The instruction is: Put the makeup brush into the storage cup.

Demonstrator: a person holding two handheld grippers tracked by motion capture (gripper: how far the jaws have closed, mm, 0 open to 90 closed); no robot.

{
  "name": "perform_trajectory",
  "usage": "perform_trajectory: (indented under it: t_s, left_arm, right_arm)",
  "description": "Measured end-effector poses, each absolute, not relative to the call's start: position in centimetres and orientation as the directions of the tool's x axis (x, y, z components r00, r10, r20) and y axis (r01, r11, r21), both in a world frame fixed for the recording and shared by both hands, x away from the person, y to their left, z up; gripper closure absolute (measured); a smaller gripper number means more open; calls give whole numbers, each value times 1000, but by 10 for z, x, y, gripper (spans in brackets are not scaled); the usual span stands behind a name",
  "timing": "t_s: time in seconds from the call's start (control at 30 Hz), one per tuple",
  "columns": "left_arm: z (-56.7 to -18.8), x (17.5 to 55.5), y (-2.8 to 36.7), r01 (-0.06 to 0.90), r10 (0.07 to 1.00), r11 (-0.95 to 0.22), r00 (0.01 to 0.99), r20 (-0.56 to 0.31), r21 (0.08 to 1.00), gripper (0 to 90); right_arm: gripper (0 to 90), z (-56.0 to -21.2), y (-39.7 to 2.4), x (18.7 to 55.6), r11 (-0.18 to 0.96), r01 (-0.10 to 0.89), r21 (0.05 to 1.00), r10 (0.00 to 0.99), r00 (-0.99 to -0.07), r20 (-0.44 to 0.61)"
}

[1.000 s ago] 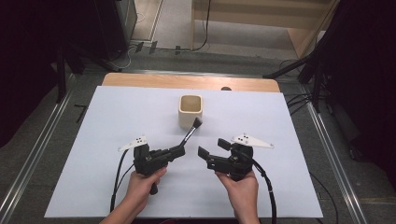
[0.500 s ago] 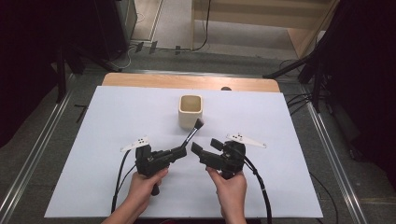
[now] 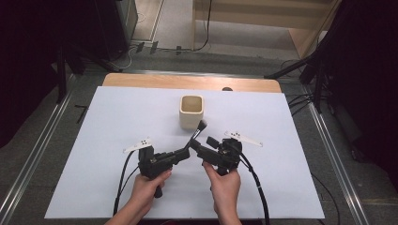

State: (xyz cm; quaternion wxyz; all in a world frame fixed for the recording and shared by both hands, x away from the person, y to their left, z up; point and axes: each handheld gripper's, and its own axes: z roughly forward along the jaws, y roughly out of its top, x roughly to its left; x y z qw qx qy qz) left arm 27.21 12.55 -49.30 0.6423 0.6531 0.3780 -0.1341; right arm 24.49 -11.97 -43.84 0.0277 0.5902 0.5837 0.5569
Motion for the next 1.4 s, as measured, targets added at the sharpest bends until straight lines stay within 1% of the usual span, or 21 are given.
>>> perform_trajectory:
  t_s: [0.3,0.6,0.7,0.9,1.03,1.2,1.4]
  left_arm:
    - [-494,271,125,666,324,116,676,-662,737,799]
    - [-495,271,123,665,326,113,677,-660,738,799]
    - [-496,270,122,665,329,111,677,-659,739,799]
    - [-496,269,121,661,330,107,681,-653,743,799]
    - [-498,268,119,661,335,107,680,-653,743,799]
    - [-499,268,118,662,335,123,674,-659,740,799]
    - [-498,267,118,653,338,133,677,-653,746,799]
  right_arm:
    - [223,-441,-116,250,-340,663,667,708,-286,645]
    - [268,-443,-113,254,-375,671,639,680,-270,682]
    - [294,-444,-112,255,-382,682,624,664,-267,699]
    - [344,-443,-110,256,-390,679,623,657,-268,704]
    - [401,-443,-109,256,-398,679,617,648,-268,713]
    - [440,-443,-107,257,-407,689,600,637,-257,727]
    - [513,-445,-106,260,-421,695,582,624,-244,742]
